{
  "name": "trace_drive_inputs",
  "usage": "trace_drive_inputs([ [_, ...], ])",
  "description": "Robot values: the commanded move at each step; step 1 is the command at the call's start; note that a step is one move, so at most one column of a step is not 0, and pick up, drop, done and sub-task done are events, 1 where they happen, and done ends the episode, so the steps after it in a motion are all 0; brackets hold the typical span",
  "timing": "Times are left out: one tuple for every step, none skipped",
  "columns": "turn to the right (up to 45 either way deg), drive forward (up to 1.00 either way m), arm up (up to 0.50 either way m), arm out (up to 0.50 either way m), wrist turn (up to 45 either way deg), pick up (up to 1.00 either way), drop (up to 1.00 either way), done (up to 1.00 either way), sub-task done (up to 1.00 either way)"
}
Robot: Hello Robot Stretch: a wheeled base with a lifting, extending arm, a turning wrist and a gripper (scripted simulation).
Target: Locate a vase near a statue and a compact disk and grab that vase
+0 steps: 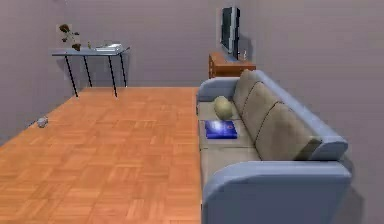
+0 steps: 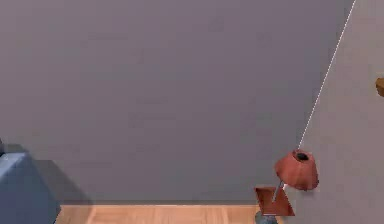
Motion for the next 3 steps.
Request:
trace_drive_inputs([
  [-45.0, 0.00, 0.00, 0.00, 0.0, 0.00, 0.00, 0.00, 0.00],
  [-45.0, 0.00, 0.00, 0.00, 0.0, 0.00, 0.00, 0.00, 0.00],
  [-6.0, 0.00, 0.00, 0.00, 0.0, 0.00, 0.00, 0.00, 0.00],
])
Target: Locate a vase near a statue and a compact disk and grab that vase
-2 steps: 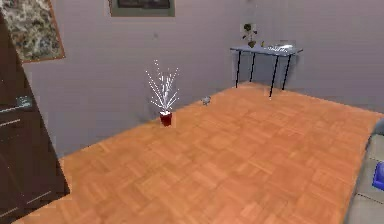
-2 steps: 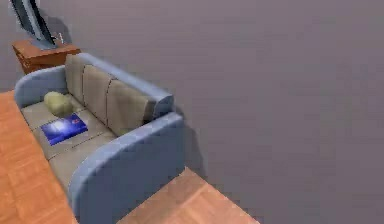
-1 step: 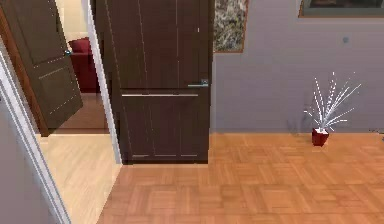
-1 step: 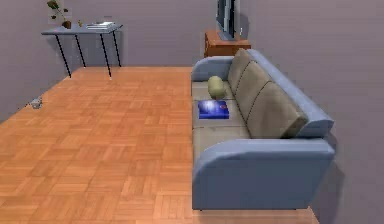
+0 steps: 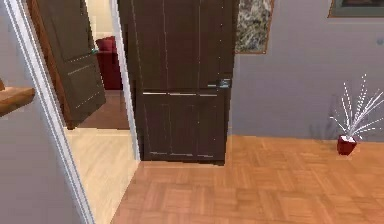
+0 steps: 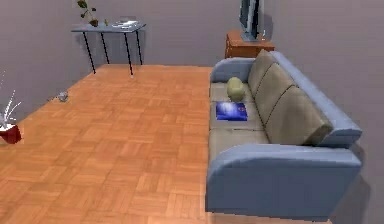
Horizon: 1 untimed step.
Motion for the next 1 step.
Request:
trace_drive_inputs([
  [0.0, 1.00, 0.00, 0.00, 0.0, 0.00, 0.00, 0.00, 0.00],
])
